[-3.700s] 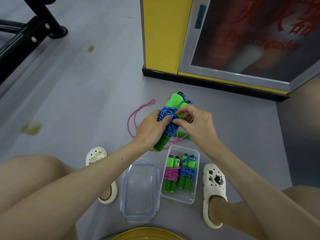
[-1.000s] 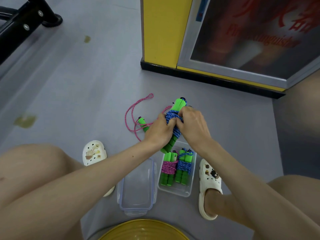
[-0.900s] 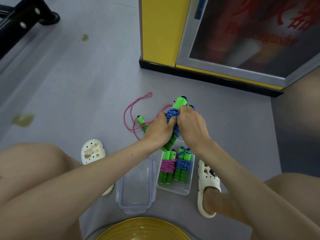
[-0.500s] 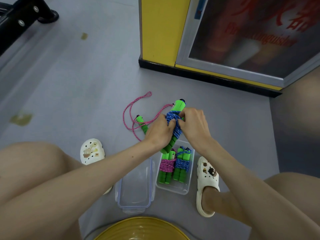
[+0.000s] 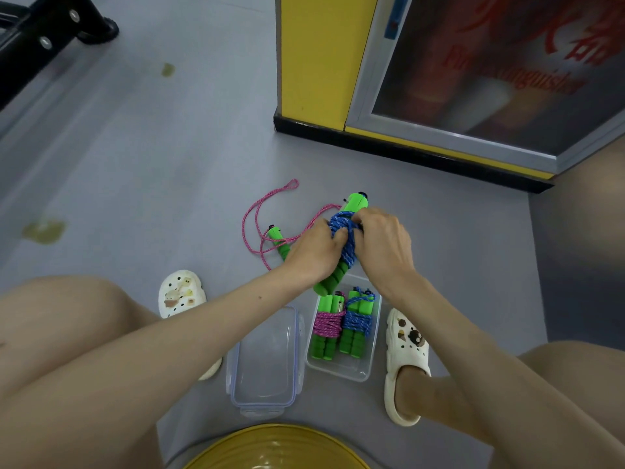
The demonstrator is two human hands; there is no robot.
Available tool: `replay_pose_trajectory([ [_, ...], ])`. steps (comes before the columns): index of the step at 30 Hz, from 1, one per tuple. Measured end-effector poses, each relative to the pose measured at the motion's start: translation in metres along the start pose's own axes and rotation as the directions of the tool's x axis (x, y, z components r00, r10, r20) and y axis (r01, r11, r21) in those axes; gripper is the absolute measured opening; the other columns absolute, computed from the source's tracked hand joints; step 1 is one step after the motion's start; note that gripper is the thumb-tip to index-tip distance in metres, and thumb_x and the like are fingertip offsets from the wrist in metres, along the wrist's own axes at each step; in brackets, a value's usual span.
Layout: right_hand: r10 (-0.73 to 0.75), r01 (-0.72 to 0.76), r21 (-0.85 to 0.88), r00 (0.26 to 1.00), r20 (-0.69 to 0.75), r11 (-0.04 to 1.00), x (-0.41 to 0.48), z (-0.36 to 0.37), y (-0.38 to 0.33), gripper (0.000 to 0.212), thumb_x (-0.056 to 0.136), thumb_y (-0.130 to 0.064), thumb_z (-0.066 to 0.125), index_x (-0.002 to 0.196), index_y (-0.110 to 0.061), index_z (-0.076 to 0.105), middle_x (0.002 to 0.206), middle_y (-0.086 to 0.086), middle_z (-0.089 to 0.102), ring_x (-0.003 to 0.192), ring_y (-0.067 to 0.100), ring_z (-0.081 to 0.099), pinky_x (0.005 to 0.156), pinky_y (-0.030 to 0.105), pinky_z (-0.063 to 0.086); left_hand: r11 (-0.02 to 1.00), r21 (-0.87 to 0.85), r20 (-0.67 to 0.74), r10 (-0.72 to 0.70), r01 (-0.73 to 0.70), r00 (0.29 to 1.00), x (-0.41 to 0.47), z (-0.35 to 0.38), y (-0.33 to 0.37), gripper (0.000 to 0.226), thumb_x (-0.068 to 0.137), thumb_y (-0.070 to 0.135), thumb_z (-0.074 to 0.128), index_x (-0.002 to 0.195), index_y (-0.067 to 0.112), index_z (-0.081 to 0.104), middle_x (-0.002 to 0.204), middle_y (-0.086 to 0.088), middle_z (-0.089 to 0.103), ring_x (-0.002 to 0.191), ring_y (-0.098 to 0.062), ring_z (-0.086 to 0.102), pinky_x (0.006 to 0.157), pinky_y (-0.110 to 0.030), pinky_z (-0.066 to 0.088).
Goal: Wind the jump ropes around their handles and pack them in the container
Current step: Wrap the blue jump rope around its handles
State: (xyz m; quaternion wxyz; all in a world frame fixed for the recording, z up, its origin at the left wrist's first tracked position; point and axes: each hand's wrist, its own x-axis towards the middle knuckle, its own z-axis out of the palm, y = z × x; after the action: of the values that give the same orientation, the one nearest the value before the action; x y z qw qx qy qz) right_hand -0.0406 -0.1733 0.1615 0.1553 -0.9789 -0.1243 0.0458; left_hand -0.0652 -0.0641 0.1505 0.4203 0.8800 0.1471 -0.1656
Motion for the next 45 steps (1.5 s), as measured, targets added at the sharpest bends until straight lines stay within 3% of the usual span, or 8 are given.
replay_pose_trajectory([
  [4, -0.06, 0.061, 0.16, 0.998, -0.007, 0.985, 0.005, -0.011, 0.01, 0.026, 0.096, -0.023, 0.05, 0.114, -0.02, 0.067, 0.108, 0.005, 0.064, 0.099, 0.024, 0.058, 0.075, 0.033, 0.045, 0.999, 0.031, -0.004, 0.044, -0.044, 0.999, 0.007, -0.017, -0.009, 0.037, 0.1, 0.039, 0.039, 0.115, 0.007, 0.051, 0.108, -0.015, 0.063, 0.098, -0.033, 0.059, 0.079, -0.039, 0.045],
  [9, -0.257, 0.263, -0.1, 0.964, 0.068, 0.96, 0.0, -0.015, 0.022, 0.037, 0.098, -0.018, 0.045, 0.133, -0.028, 0.053, 0.106, 0.004, 0.057, 0.095, 0.026, 0.056, 0.063, 0.034, 0.041, 0.996, -0.049, 0.089, 0.077, -0.072, 0.993, 0.015, -0.033, -0.013, 0.03, 0.1, 0.037, 0.043, 0.107, 0.012, 0.057, 0.105, -0.012, 0.065, 0.095, -0.028, 0.06, 0.083, -0.039, 0.048],
  [18, -0.472, 0.515, -0.259, 0.855, 0.214, 0.817, 0.005, -0.008, 0.031, 0.026, 0.085, -0.024, 0.068, 0.109, -0.018, 0.06, 0.101, -0.001, 0.052, 0.085, 0.016, 0.057, 0.056, 0.026, 0.042, 0.996, -0.019, 0.188, 0.092, -0.09, 0.978, 0.009, -0.037, -0.021, 0.02, 0.099, 0.034, 0.048, 0.107, 0.018, 0.057, 0.098, -0.004, 0.063, 0.084, -0.018, 0.058, 0.072, -0.03, 0.045],
  [21, -0.559, 0.577, -0.303, 0.815, 0.153, 0.758, -0.002, -0.005, 0.033, 0.031, 0.063, -0.014, 0.085, 0.084, -0.015, 0.063, 0.081, -0.002, 0.056, 0.064, 0.014, 0.055, 0.046, 0.02, 0.03, 0.994, 0.006, 0.224, 0.109, -0.113, 0.969, 0.01, -0.039, -0.022, 0.016, 0.098, 0.035, 0.049, 0.102, 0.021, 0.056, 0.1, -0.005, 0.065, 0.085, -0.018, 0.059, 0.075, -0.032, 0.047],
  [25, -0.682, 0.645, -0.306, 0.731, -0.02, 0.701, -0.009, -0.006, 0.036, 0.028, 0.061, 0.004, 0.082, 0.073, -0.01, 0.06, 0.072, 0.003, 0.055, 0.057, 0.016, 0.05, 0.045, 0.022, 0.031, 0.993, -0.083, 0.277, 0.098, -0.078, 0.956, 0.008, -0.043, -0.02, 0.02, 0.092, 0.04, 0.058, 0.098, 0.021, 0.057, 0.091, 0.002, 0.065, 0.082, -0.013, 0.061, 0.077, -0.029, 0.051],
  [29, -0.715, 0.63, -0.402, 0.692, -0.099, 0.665, -0.013, -0.004, 0.041, 0.019, 0.07, 0.006, 0.073, 0.077, -0.006, 0.061, 0.076, 0.007, 0.056, 0.063, 0.021, 0.051, 0.048, 0.031, 0.038, 0.972, -0.233, 0.275, 0.098, -0.032, 0.957, 0.005, -0.044, -0.019, 0.017, 0.088, 0.037, 0.065, 0.096, 0.023, 0.06, 0.084, 0.009, 0.066, 0.072, -0.003, 0.062, 0.065, -0.015, 0.052],
  [39, -0.578, 0.415, -0.514, 0.789, -0.207, 0.751, -0.002, -0.012, 0.054, 0.014, 0.077, 0.003, 0.066, 0.079, -0.008, 0.058, 0.075, 0.005, 0.054, 0.064, 0.022, 0.047, 0.055, 0.032, 0.034, 0.881, -0.46, 0.231, -0.001, 0.11, 0.973, 0.008, -0.04, -0.016, 0.031, 0.092, 0.035, 0.061, 0.113, 0.012, 0.062, 0.104, -0.007, 0.071, 0.088, -0.018, 0.068, 0.083, -0.032, 0.057],
  [45, -0.522, 0.354, -0.523, 0.826, -0.215, 0.775, -0.001, -0.014, 0.054, 0.015, 0.075, 0.003, 0.065, 0.085, -0.007, 0.06, 0.074, 0.006, 0.055, 0.064, 0.023, 0.048, 0.055, 0.032, 0.034, 0.862, -0.495, 0.258, 0.029, 0.106, 0.966, 0.007, -0.041, -0.014, 0.019, 0.093, 0.031, 0.06, 0.103, 0.016, 0.064, 0.098, -0.005, 0.072, 0.078, -0.013, 0.068, 0.072, -0.024, 0.058],
])
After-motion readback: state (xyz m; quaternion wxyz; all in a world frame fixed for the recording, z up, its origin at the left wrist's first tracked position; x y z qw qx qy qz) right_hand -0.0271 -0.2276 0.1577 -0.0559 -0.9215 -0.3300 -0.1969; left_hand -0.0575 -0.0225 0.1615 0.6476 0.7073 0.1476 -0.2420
